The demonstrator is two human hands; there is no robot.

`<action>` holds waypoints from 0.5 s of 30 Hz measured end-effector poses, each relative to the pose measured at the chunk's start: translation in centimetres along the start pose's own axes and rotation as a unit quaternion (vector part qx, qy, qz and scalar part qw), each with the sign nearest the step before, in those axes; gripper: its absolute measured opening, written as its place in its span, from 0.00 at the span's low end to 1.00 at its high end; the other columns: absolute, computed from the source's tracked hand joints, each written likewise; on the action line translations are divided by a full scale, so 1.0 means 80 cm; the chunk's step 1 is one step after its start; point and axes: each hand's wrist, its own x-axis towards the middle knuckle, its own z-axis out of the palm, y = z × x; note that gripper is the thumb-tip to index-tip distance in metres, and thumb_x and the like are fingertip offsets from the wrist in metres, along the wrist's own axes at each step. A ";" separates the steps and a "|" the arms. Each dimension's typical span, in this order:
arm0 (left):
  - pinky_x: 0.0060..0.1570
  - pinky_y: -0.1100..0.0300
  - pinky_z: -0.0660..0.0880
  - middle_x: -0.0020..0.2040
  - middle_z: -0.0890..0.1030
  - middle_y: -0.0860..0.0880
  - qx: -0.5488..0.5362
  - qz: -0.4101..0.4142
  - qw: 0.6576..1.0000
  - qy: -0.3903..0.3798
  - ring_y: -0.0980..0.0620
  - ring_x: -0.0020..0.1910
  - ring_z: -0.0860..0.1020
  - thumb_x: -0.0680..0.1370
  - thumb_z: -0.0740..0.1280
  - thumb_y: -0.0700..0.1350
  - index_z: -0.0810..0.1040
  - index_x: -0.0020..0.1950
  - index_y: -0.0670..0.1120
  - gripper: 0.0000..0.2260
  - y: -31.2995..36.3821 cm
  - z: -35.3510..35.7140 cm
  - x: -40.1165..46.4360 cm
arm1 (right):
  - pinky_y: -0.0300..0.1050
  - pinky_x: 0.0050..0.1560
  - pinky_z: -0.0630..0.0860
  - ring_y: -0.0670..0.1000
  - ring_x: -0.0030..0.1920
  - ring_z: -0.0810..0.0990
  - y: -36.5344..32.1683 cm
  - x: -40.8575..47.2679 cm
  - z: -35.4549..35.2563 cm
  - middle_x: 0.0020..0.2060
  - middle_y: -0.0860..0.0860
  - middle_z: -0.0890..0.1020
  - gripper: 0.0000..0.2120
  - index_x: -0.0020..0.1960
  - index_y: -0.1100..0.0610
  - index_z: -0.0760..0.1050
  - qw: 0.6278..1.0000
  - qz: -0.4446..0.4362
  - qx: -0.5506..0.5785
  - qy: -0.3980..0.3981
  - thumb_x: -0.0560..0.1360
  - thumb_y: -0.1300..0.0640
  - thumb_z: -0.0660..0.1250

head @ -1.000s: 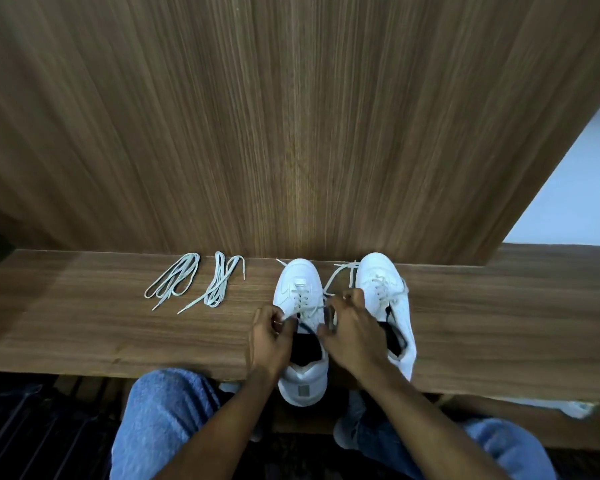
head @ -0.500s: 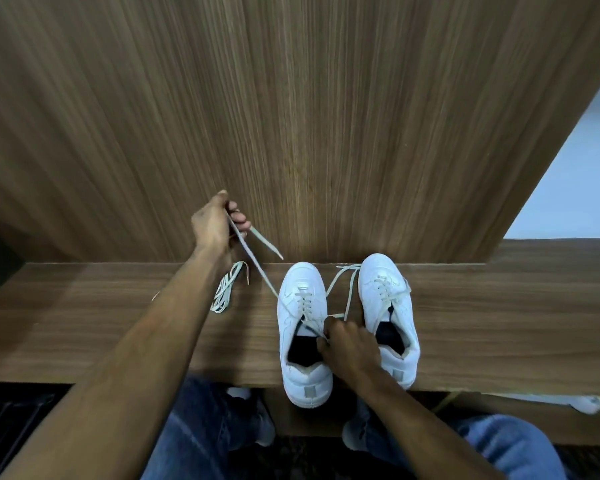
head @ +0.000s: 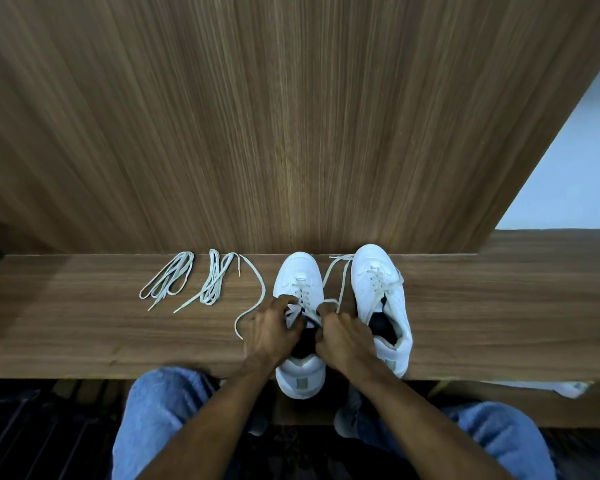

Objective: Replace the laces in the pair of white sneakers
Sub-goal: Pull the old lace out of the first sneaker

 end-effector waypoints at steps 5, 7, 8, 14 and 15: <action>0.56 0.49 0.72 0.54 0.83 0.48 -0.018 -0.026 0.999 0.028 0.42 0.55 0.79 0.75 0.65 0.47 0.77 0.61 0.56 0.14 -0.008 0.007 0.007 | 0.50 0.47 0.75 0.61 0.52 0.81 -0.017 0.004 0.011 0.58 0.56 0.79 0.16 0.60 0.56 0.72 0.997 -0.015 -0.035 0.072 0.80 0.49 0.54; 0.56 0.49 0.72 0.53 0.83 0.48 -0.015 -0.015 0.999 0.049 0.42 0.54 0.79 0.76 0.63 0.47 0.77 0.61 0.57 0.14 -0.010 0.011 0.002 | 0.50 0.47 0.75 0.61 0.53 0.81 -0.021 0.007 0.015 0.60 0.56 0.77 0.16 0.59 0.57 0.73 0.996 -0.009 -0.025 0.085 0.81 0.49 0.53; 0.55 0.49 0.72 0.52 0.83 0.48 -0.014 -0.014 0.998 0.061 0.42 0.53 0.79 0.77 0.63 0.47 0.77 0.61 0.57 0.14 -0.009 0.013 -0.002 | 0.50 0.47 0.75 0.61 0.53 0.81 -0.022 0.008 0.016 0.60 0.57 0.78 0.16 0.58 0.57 0.74 0.996 0.007 -0.003 0.085 0.81 0.50 0.53; 0.53 0.53 0.72 0.51 0.84 0.49 -0.108 -0.054 0.990 0.077 0.44 0.53 0.79 0.77 0.64 0.41 0.79 0.60 0.56 0.15 -0.014 0.011 -0.009 | 0.50 0.51 0.73 0.61 0.54 0.78 -0.015 0.020 0.021 0.53 0.57 0.81 0.14 0.55 0.58 0.77 0.980 0.118 0.140 0.079 0.79 0.54 0.55; 0.55 0.53 0.72 0.52 0.84 0.49 -0.109 -0.050 0.990 0.073 0.45 0.53 0.79 0.76 0.64 0.39 0.80 0.60 0.55 0.16 -0.014 0.010 -0.009 | 0.49 0.50 0.73 0.61 0.54 0.78 -0.014 0.020 0.021 0.53 0.57 0.81 0.14 0.54 0.58 0.77 0.978 0.123 0.148 0.077 0.79 0.54 0.55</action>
